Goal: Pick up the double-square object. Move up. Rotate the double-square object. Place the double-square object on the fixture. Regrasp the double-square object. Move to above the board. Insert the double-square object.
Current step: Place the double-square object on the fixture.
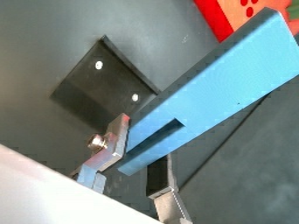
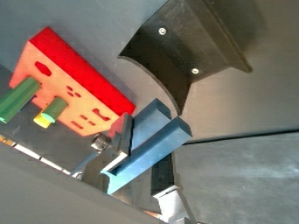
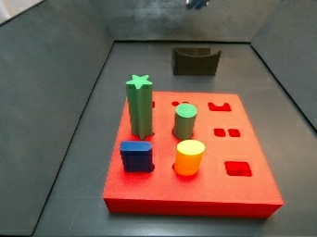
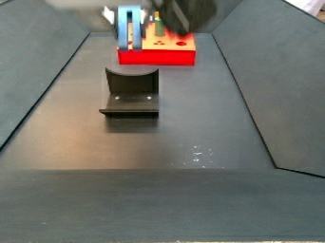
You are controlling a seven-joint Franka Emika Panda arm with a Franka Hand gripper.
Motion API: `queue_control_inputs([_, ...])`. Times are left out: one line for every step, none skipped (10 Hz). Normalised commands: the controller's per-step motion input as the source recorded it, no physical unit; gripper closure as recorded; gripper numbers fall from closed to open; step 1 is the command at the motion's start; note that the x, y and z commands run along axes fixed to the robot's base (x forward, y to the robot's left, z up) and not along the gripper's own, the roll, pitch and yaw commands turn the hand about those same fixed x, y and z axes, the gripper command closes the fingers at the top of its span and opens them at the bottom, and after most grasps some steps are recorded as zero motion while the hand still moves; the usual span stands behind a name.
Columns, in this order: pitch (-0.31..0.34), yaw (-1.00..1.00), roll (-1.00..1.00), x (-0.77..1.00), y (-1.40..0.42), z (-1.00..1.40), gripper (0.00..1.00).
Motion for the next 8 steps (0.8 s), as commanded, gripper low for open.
queue_control_inputs([0.001, -0.08, -1.00, 0.11, 0.07, -1.00, 1.00])
queue_control_inputs([0.025, -0.08, -1.00, 0.12, 0.07, -1.00, 1.00])
queue_control_inputs([0.044, -0.08, -1.00, 0.13, 0.08, -1.00, 1.00])
queue_control_inputs([0.064, -0.09, -1.00, 0.14, 0.09, -1.00, 1.00])
queue_control_inputs([0.070, -0.10, -0.89, 0.15, 0.09, -1.00, 1.00])
queue_control_inputs([0.069, -0.10, -0.68, 0.16, 0.10, -1.00, 1.00])
queue_control_inputs([0.069, -0.11, -0.50, 0.16, 0.11, -1.00, 1.00])
queue_control_inputs([0.070, -0.11, -0.39, 0.17, 0.11, -1.00, 1.00])
